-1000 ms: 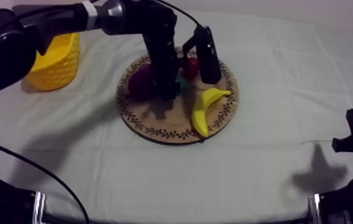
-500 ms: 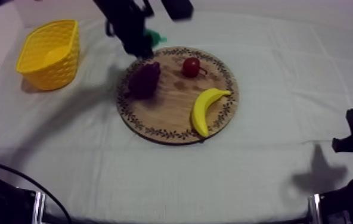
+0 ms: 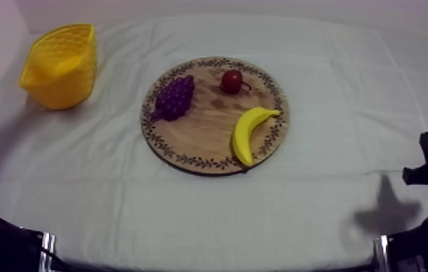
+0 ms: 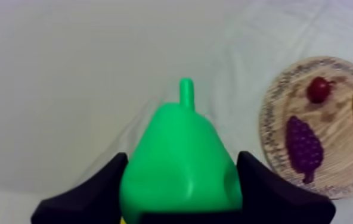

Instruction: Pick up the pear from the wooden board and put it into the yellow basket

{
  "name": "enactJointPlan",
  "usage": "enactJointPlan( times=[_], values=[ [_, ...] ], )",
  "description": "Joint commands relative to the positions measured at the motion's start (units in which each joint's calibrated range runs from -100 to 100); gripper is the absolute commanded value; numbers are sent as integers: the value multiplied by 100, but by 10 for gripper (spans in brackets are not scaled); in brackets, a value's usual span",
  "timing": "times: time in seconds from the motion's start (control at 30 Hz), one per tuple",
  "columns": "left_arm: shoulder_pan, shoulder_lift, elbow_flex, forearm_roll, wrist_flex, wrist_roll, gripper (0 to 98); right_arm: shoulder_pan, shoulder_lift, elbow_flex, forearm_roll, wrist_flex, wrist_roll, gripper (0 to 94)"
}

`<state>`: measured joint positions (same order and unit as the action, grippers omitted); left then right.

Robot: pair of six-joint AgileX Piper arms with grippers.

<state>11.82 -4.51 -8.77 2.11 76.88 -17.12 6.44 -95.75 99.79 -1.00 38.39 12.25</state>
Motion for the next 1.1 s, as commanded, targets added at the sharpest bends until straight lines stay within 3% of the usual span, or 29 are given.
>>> enactJointPlan(
  times=[0.0,0.6,0.9,1.07],
  values=[
    [-343,64,133,16,-175,-26,448,0,-1,-1,0,0,-1,3],
    [-1158,1712,1084,130,-1293,-160,504,0,-1,-1,0,0,-1,3],
    [-1272,1947,1497,105,-1622,-109,750,0,-1,-1,0,0,-1,3],
    [-1208,1453,1822,43,-1709,35,830,0,-1,-1,0,0,-1,3]
  ],
)
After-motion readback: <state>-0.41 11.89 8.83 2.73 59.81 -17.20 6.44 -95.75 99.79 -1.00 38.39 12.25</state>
